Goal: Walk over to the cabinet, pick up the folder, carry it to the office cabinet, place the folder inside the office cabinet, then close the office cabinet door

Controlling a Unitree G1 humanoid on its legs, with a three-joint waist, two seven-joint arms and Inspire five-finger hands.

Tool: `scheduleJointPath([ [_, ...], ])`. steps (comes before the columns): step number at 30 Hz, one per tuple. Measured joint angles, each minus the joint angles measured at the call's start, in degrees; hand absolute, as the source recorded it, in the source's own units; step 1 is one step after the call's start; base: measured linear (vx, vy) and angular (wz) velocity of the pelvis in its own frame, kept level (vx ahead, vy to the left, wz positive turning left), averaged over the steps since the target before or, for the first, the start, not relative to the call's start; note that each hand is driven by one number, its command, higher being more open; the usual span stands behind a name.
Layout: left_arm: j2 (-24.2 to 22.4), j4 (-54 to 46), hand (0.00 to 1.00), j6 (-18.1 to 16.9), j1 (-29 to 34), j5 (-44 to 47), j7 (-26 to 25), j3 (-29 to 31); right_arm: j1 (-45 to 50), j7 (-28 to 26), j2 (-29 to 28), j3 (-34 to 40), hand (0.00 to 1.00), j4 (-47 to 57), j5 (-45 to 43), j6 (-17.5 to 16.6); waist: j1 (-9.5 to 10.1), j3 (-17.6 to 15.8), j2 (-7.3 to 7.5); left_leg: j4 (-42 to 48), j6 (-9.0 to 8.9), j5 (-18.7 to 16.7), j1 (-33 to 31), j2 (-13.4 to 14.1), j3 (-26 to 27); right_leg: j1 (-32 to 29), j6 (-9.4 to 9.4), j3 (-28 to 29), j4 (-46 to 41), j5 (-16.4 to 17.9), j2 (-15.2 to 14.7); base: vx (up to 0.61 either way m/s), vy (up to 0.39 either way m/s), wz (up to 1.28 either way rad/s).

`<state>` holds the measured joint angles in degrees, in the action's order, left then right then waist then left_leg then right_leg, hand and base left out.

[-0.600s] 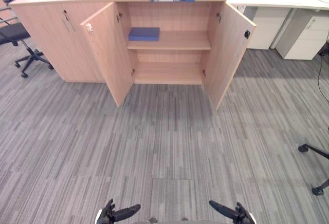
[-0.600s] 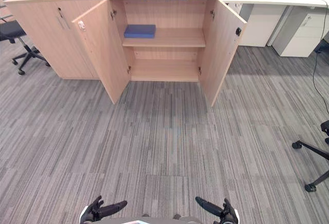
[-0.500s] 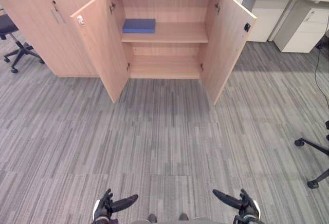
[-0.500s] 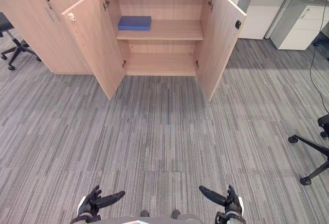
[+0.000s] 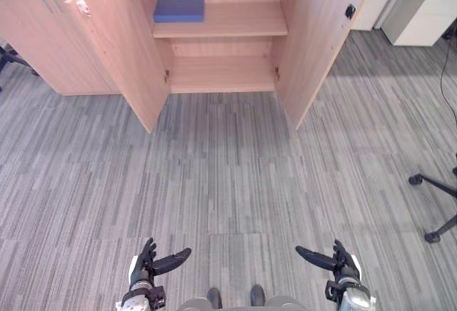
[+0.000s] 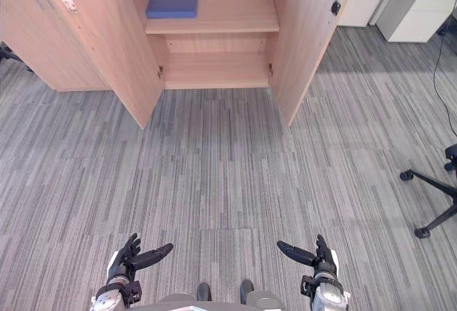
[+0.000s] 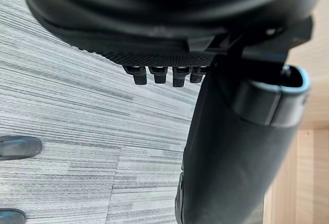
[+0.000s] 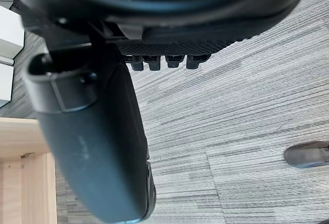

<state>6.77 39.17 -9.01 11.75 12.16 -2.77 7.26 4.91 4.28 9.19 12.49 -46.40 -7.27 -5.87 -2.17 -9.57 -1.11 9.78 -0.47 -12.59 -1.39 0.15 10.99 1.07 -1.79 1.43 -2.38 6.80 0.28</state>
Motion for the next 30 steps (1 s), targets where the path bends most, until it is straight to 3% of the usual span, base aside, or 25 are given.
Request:
scheduleJointPath([
  [2, -0.7, -2.2, 1.0, 0.0, 0.0, 0.3, -0.2, -0.1, -1.0, 0.5, 0.5, -0.6, 1.0, 0.4, 0.0, 0.0, 0.09, -0.6, -0.95, 2.6, 0.87, -2.4, -1.3, 0.2, 0.7, -3.8, -1.85, 0.3, -7.3, 3.5, 0.0, 0.07, 0.06, -0.27],
  [4, -0.6, -4.0, 1.0, 0.0, -0.4, 0.4, -0.7, -1.1, -1.0, 0.7, 0.5, -1.0, 1.0, 1.4, 0.0, 0.0, -0.06, -1.3, -1.65, 4.1, 2.4, -5.0, 0.0, -0.2, 0.8, -12.8, -4.28, -2.1, -28.1, 8.1, -1.2, 0.09, 0.086, -0.1],
  [5, -0.3, -4.1, 1.0, 0.0, -0.7, 0.4, -1.0, -1.2, -0.8, 0.7, 0.5, -1.6, 1.0, 1.7, 0.0, 0.1, -0.15, -1.8, -1.56, 4.0, 2.76, -5.5, 1.1, -0.5, 0.6, -15.1, -4.19, -3.7, -34.3, 9.0, -1.9, 0.18, 0.084, 0.02],
  [6, 0.5, -4.2, 1.0, 0.0, -0.9, 1.2, -1.7, -2.0, 0.1, 0.7, 0.5, -2.2, 1.0, 2.4, 0.0, 0.1, -0.27, -2.6, -1.52, 3.3, 3.08, -6.5, 3.8, -0.9, 0.5, -18.0, -2.66, -6.1, -39.5, 10.6, -3.1, 0.34, 0.076, 0.07],
  [9, 2.1, -4.2, 1.0, 0.0, -3.4, 1.5, -2.3, -2.7, -0.2, 0.8, 1.2, -4.1, 1.0, 2.6, 0.0, 0.2, -1.55, -5.2, -2.66, 0.2, 3.15, -7.0, 8.6, 0.4, -1.9, -25.3, -0.92, -10.9, -37.0, 11.9, -2.7, 0.4, 0.002, 0.39],
  [10, 2.1, -4.2, 1.0, -0.1, -5.0, 1.5, -2.4, -2.7, -0.4, 0.8, 1.6, -4.4, 1.0, 2.6, 0.0, 0.2, -2.54, -6.6, -4.01, -1.2, 3.11, -7.0, 10.1, 2.4, -3.6, -28.1, -0.1, -11.9, -32.3, 10.2, -1.6, 0.36, -0.081, 0.86],
  [11, 2.1, -4.1, 1.0, -0.1, -5.7, 1.5, -2.4, -2.7, -0.4, 0.8, 1.8, -4.5, 1.0, 2.6, 0.0, 0.2, -2.91, -7.0, -4.45, -1.6, 3.08, -7.0, 10.6, 3.3, -4.3, -29.3, -0.22, -12.1, -28.8, 8.2, -1.3, 0.59, -0.154, 0.9],
  [12, 2.2, -4.1, 1.0, -0.2, -6.5, 1.5, -2.4, -2.7, -0.1, 0.9, 1.8, -4.6, 1.0, 2.8, 0.0, 0.2, -3.54, -7.3, -4.31, -2.1, 0.99, -7.2, 12.0, 4.2, -5.4, -30.7, -0.14, -12.3, -20.3, 1.5, -1.2, 0.57, -0.16, 0.79],
  [13, 2.2, -4.0, 1.0, -0.3, -6.5, 1.4, -2.4, -3.0, 1.6, 1.1, 1.9, -4.7, 1.0, 4.3, 0.1, 0.2, -3.83, -7.3, -3.67, -2.3, -1.88, -8.4, 14.5, 4.7, -6.3, -30.0, 0.42, -11.9, -13.2, -10.6, -2.1, 0.71, -0.208, 0.75],
  [14, 2.0, -3.6, 1.0, -0.3, -6.4, 1.4, -2.4, -3.2, 2.2, 1.3, 2.1, -4.6, 1.0, 4.9, 0.1, 0.1, -4.1, -7.4, -3.78, -2.3, -2.96, -9.1, 15.7, 5.1, -6.7, -29.8, 3.05, -12.8, -14.7, -14.6, -2.3, 0.63, -0.2, 0.42],
  [15, 1.6, -3.0, 1.0, -0.2, -7.4, 1.4, -2.2, -3.3, 0.1, 1.7, 2.4, -4.2, 1.0, 4.9, 0.1, 0.2, -4.11, -7.8, -5.2, -0.4, -5.96, -7.8, 15.1, 7.4, -6.8, -31.3, 5.08, -13.9, -20.7, -10.4, -1.9, 0.48, -0.171, 0.34],
  [16, 1.6, -2.5, 1.0, -0.1, -8.2, 1.3, -2.1, -3.7, -0.1, 1.9, 2.3, -3.8, 1.0, 5.4, 0.1, 0.2, -4.63, -7.8, -4.8, 0.8, -8.46, -6.2, 14.6, 6.9, -7.2, -31.4, 4.35, -14.2, -22.8, -7.9, -2.8, 0.57, -0.226, 0.39],
  [17, 1.1, -2.8, 1.0, -0.2, -8.4, 1.3, -2.0, -4.6, -0.6, 2.0, 2.5, -3.8, 1.0, 6.0, 0.2, 0.2, -4.88, -7.9, -4.57, 5.2, -8.94, -1.8, 13.7, 6.9, -7.2, -29.9, 4.6, -14.8, -25.2, -4.6, -3.5, 0.57, -0.275, 0.57],
  [19, 0.3, -2.7, 1.0, -0.2, -7.7, 1.3, -1.7, -5.0, -0.5, 1.9, 2.5, -4.7, 1.0, 6.4, 0.2, -0.1, -4.59, -8.4, -3.8, 25.1, -9.5, 9.1, 7.2, 8.3, -7.0, -21.8, 4.69, -15.2, -22.2, -0.5, -3.4, 0.64, -0.298, 0.32],
  [20, 0.4, -2.9, 1.0, -0.6, -6.9, 1.3, -1.5, -4.8, -0.4, 1.9, 2.0, -5.9, 1.0, 6.6, 0.1, -0.2, -3.8, -8.6, -3.47, 40.1, -8.5, 8.0, 1.1, 11.1, -5.9, -16.3, 5.3, -15.3, -18.2, 0.3, -1.7, 0.56, -0.216, -0.02],
  [21, 0.5, -2.9, 1.0, -0.6, -6.8, 1.3, -1.5, -4.6, -0.4, 1.9, 1.6, -6.3, 1.0, 6.6, 0.1, -0.2, -3.11, -8.5, -3.64, 45.8, -7.45, 6.1, -1.8, 12.3, -5.1, -13.6, 5.76, -15.3, -16.5, 0.6, -1.0, 0.62, -0.208, -0.15],
  [22, 0.5, -2.9, 1.0, -0.6, -6.6, 1.4, -1.6, -4.1, -0.4, 1.9, 0.4, -6.6, 1.0, 7.0, -0.1, -0.3, -1.75, -9.1, -2.4, 51.5, -5.64, 3.3, -7.1, 13.9, -3.0, -8.5, 6.67, -14.9, -13.3, 1.8, -0.1, 0.48, -0.135, -0.19],
  [24, 0.5, -3.2, 1.0, -0.6, -6.4, 1.3, -1.5, -4.3, -0.5, 1.9, -0.7, -6.8, 1.0, 7.5, -0.4, -0.5, -0.04, -9.3, -0.8, 48.5, -2.91, 0.6, -14.3, 13.9, 1.1, -2.5, 6.47, -13.8, -8.5, 2.4, 0.0, 0.49, -0.109, -0.21],
  [25, 0.4, -3.3, 1.0, -0.6, -5.9, 1.3, -1.1, -4.4, -1.0, 1.9, -0.6, -6.9, 1.0, 7.4, -0.4, -0.7, 0.59, -9.3, -0.17, 41.5, -2.14, -0.4, -18.2, 12.4, 2.8, 0.6, 6.12, -12.9, -6.0, 2.7, -0.1, 0.4, -0.048, -0.28],
  [26, 0.4, -3.3, 1.0, -0.5, -5.5, 1.3, -1.0, -4.4, -1.4, 1.9, -0.5, -6.9, 1.0, 7.2, -0.5, -0.7, 0.98, -9.2, 0.07, 36.7, -2.06, -0.5, -19.5, 11.2, 3.1, 1.7, 5.8, -12.1, -5.2, 3.0, -0.3, 0.54, -0.017, -0.57],
  [27, 0.4, -3.1, 1.0, -0.3, -4.7, 1.3, -1.0, -4.3, -2.6, 1.9, -0.4, -6.3, 1.0, 6.1, -0.5, -0.7, 1.67, -9.4, 0.57, 23.6, -2.78, 0.9, -20.5, 8.2, 2.3, 4.1, 4.31, -10.4, -3.9, 3.2, -0.9, 0.71, 0.07, -0.75],
  [28, 0.3, -2.9, 1.0, 0.0, -4.1, 1.3, -1.0, -4.3, -3.7, 2.1, -0.3, -5.3, 1.0, 4.8, -0.4, -0.7, 2.36, -9.4, 0.64, 9.9, -3.35, 4.9, -20.5, 5.8, 1.1, 7.1, 3.34, -8.7, -2.0, 4.1, -1.5, 0.6, 0.072, -0.82],
  [29, 0.3, -2.9, 1.0, 0.0, -3.7, 1.3, -1.0, -4.3, -4.1, 2.2, -0.2, -5.0, 1.0, 4.0, -0.4, -0.7, 2.8, -9.2, 0.4, 4.6, -3.24, 8.2, -20.6, 5.1, 0.0, 8.5, 2.79, -7.6, -1.0, 4.5, -1.5, 0.77, 0.194, -1.01],
  [30, 0.3, -2.5, 1.0, 0.0, -3.6, 1.3, -1.2, -4.3, -4.4, 2.6, -0.1, -5.0, 1.0, 2.9, -0.3, -0.6, 4.0, -8.8, 0.62, 3.4, -2.09, 16.2, -20.0, 4.4, -0.7, 10.6, 1.4, -4.9, 0.0, 5.4, -1.9, 0.67, 0.216, -0.74],
])
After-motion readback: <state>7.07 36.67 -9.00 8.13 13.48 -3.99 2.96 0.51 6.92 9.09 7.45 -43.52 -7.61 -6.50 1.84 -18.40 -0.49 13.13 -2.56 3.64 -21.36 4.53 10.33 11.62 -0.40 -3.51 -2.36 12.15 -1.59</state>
